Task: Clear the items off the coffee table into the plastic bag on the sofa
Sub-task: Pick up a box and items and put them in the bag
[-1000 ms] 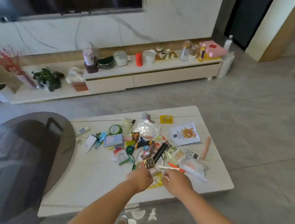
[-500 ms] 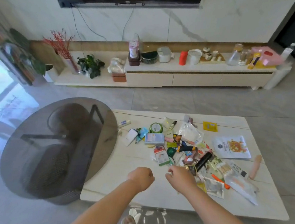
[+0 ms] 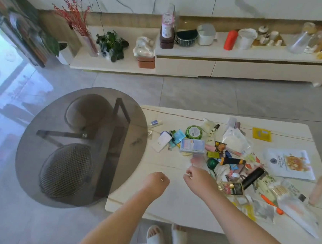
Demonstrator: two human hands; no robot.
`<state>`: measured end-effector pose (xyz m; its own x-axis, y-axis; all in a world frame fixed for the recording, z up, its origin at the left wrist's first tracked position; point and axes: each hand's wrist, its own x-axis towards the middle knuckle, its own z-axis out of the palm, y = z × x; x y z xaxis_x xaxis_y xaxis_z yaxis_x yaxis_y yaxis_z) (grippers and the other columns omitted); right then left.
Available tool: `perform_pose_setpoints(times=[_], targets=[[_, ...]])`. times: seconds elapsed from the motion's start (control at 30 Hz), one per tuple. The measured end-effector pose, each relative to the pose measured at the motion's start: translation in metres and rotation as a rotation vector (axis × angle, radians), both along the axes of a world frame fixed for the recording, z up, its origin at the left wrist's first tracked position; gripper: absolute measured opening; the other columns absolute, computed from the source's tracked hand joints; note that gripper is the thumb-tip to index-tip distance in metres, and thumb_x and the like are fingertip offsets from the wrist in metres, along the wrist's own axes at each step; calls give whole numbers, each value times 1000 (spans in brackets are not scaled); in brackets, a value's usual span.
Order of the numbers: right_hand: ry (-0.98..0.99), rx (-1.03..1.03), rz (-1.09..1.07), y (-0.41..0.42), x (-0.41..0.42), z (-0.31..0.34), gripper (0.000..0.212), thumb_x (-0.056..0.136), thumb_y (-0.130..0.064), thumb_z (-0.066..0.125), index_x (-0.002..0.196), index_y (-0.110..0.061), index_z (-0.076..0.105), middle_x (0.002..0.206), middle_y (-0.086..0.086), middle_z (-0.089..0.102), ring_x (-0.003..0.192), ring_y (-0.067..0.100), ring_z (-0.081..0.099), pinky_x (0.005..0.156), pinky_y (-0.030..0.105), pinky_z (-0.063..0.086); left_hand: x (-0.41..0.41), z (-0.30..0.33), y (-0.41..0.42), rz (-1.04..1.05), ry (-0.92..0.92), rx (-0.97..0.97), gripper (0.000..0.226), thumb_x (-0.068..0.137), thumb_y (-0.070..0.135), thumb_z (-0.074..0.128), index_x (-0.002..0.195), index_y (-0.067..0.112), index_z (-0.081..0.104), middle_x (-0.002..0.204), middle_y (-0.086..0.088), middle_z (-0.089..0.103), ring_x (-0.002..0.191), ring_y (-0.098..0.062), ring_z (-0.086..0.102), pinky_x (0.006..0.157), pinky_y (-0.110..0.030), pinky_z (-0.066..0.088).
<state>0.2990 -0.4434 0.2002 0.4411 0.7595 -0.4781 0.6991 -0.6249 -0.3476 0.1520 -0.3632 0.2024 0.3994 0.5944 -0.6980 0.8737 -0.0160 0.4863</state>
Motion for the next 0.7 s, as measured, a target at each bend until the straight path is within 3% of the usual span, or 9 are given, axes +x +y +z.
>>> perform_pose_setpoints(times=[0.1,0.33,0.5,0.7], targets=[[2,-18,20,18,12,-20,31,92,-35,42,116,-21,57,114,-1,63,104,21,57,78,30,45,8,-16,14,70,-6,-41,25,91,28,48,106,15,64,96,-4,65,86,-20,60,79,-29,51],[58,-58,54,51,50,-79,29,93,-34,42,116,-21,55,113,-1,62,104,21,58,80,30,46,45,-67,50,108,55,-64,19,92,30,47,100,22,62,90,2,61,82,-18,60,75,-26,49],[53,-91,61,70,82,-129,28,93,-32,42,115,-20,53,116,0,60,104,23,56,73,28,40,70,-114,75,69,91,-40,31,93,34,46,120,24,57,115,1,63,99,-19,62,86,-29,53],[-91,-128,144,98,115,-195,36,89,-32,47,122,-18,47,127,2,49,115,22,46,89,32,44,99,-184,121,-54,130,64,47,97,32,43,142,25,35,140,-2,46,123,-21,51,98,-35,47]])
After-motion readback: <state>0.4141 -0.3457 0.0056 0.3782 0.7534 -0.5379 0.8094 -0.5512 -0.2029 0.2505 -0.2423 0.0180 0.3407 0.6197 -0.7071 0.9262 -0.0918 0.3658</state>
